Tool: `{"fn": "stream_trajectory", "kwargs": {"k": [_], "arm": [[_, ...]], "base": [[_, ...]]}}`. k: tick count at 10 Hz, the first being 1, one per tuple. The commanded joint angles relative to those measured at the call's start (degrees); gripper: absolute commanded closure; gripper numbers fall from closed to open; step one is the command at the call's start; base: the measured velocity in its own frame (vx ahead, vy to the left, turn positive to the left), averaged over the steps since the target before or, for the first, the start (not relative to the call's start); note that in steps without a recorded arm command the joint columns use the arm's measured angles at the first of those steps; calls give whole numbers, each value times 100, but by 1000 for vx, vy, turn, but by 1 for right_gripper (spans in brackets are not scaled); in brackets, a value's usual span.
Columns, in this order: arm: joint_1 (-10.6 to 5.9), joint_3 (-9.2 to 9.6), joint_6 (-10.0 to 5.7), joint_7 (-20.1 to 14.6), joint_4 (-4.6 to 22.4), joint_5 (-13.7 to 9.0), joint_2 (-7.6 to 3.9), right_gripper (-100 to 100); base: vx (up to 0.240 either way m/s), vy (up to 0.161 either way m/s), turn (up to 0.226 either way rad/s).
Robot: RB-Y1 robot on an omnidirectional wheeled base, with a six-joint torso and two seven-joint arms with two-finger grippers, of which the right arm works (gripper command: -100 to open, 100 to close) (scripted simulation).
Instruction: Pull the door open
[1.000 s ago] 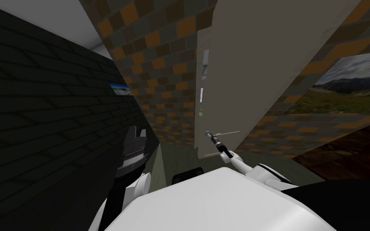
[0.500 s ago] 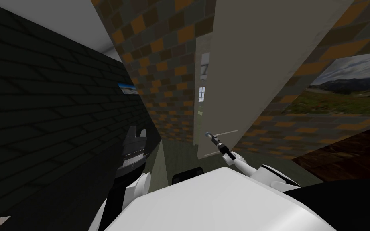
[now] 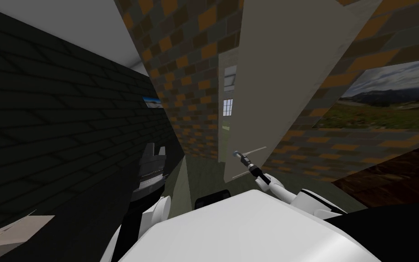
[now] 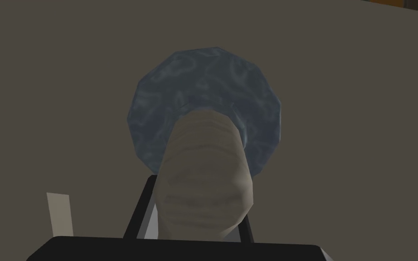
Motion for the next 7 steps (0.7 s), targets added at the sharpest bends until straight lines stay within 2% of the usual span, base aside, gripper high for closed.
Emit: {"fn": "stream_trajectory", "kwargs": {"k": [1,6,7], "arm": [[86,55,-186,-67,12,9,-75,100],[345,269,-782,-319,139,42,-351,100],[374,293,-849,-347,154,46,-382,100]], "base": [[-188,-79,137],[-158,-67,111],[-166,-88,96]]}}
